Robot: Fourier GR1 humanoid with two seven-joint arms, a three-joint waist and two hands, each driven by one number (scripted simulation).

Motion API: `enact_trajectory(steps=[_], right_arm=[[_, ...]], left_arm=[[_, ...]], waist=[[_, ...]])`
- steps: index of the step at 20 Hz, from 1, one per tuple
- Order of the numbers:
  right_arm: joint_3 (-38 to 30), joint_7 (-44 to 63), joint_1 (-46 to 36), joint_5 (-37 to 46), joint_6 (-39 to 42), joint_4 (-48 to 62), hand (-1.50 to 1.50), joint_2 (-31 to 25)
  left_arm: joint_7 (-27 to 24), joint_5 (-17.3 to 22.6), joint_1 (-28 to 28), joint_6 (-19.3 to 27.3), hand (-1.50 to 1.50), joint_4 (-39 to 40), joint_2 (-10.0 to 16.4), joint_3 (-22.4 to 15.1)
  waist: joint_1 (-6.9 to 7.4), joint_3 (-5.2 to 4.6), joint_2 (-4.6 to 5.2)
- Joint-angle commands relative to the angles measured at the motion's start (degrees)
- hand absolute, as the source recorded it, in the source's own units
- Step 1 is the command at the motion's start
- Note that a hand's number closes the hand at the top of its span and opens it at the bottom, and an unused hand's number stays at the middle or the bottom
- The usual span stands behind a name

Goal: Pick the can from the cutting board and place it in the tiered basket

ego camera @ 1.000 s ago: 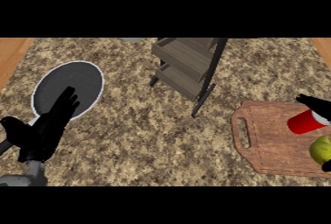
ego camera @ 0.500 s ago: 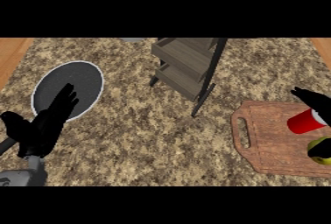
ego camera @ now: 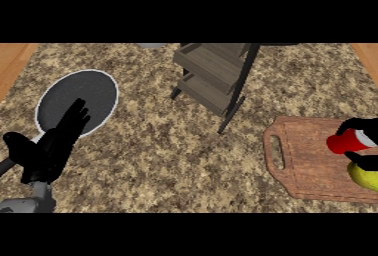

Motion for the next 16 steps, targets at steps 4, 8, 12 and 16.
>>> enact_trajectory(steps=[4, 8, 12, 16], right_arm=[[3.6, -5.5, -2.2, 7.7, -7.6, 7.9, 1.50, 2.1], [0.6, -5.6, 2.4, 7.1, -8.2, 1.7, 1.50, 1.0], [-2.3, 1.7, 4.9, 5.1, -9.9, -8.2, 1.50, 4.4], [-10.0, 20.0, 4.7, 3.4, -1.1, -13.8, 1.50, 2.6]], left_arm=[[1.6, -0.8, -1.7, 0.2, 0.00, 0.1, -2.0, -0.2], [1.1, -0.7, 1.5, -0.9, 0.00, -3.3, -0.6, 2.2], [-1.2, -3.5, 0.7, 0.1, 0.00, 0.1, -2.1, 0.8], [1.5, -1.9, 1.7, 1.4, 0.00, -1.6, -1.4, 2.7]], waist=[[0.25, 0.64, 0.55], [-0.22, 0.60, 0.33], [-1.20, 0.53, 0.14], [-4.07, 0.19, -0.94]])
